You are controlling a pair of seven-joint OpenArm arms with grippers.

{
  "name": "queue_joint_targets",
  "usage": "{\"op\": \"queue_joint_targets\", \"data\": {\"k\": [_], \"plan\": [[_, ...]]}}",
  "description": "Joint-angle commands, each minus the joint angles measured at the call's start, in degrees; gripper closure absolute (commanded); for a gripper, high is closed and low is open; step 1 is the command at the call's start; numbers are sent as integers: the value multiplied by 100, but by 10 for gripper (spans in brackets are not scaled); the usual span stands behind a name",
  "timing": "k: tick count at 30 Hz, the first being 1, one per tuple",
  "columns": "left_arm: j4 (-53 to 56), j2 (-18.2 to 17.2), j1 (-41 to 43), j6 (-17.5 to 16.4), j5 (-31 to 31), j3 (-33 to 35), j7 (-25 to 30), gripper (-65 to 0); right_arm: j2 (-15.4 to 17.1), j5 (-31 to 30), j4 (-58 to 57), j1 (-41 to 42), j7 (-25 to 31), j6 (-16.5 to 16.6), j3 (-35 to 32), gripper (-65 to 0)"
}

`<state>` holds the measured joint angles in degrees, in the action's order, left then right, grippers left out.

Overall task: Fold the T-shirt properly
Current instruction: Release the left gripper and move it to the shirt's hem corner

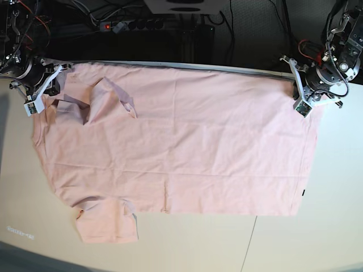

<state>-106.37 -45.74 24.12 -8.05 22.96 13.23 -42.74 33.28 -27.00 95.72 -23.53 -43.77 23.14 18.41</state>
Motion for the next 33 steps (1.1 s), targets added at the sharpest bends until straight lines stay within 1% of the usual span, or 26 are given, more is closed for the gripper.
{"op": "queue_joint_targets", "data": {"k": [1, 4, 7, 9, 10, 12, 14, 16, 18, 20, 23, 25, 28, 29, 31, 33], "plan": [[-79, -81, -15, -55, 13, -76, 107, 0, 136, -68, 70, 17, 118, 22, 61, 0], [-79, -79, -48, -52, 13, -133, 225, 0, 151, -72, 72, 20, 133, 22, 61, 0], [-83, -81, -256, -52, 11, -133, 243, -79, 151, -151, 70, 17, 133, 24, 61, 0], [-83, -81, -483, 4, 4, -192, 247, -107, 151, -149, 70, 17, 131, 24, 61, 0], [-83, -81, -629, 109, 4, -269, 254, -107, 149, -149, 70, 17, 129, 24, 61, 0], [-81, -81, -940, 498, -48, -481, 291, -107, 149, -149, 70, 17, 129, 26, 61, 0], [-48, -81, -1303, 791, -199, -706, 385, -107, 149, -149, 70, 17, 129, 26, 61, 0], [133, -81, -1705, 951, -197, -850, 542, -110, 146, -149, 70, 15, 125, 26, 61, 0], [520, -76, -2188, 944, -92, -855, 660, -116, 149, -146, 70, 17, 109, 28, 61, 0], [1058, -63, -2647, 750, 212, -852, 872, -117, 146, -146, 70, 17, 111, 28, 61, 0], [2122, 17, -3318, 149, 619, -831, 1502, -125, 146, -149, 70, 17, 116, 28, 61, 0], [2940, 46, -3766, -201, 977, -691, 1928, -156, 146, -146, 70, 15, 111, 28, 61, 0], [4212, 138, -4400, -772, 1080, -306, 2570, -192, 146, -149, 70, 15, 114, 28, 61, 0], [4607, 170, -4605, -872, 1093, -107, 2769, -201, 146, -149, 70, 15, 114, 28, 61, 0], [5359, 310, -4983, -870, 1119, 273, 3080, -203, 149, -146, 68, 17, 116, 28, 61, 0], [6063, 516, -5357, -870, 1394, 605, 3062, -203, 146, -149, 70, 17, 114, 28, 61, 0]]}}
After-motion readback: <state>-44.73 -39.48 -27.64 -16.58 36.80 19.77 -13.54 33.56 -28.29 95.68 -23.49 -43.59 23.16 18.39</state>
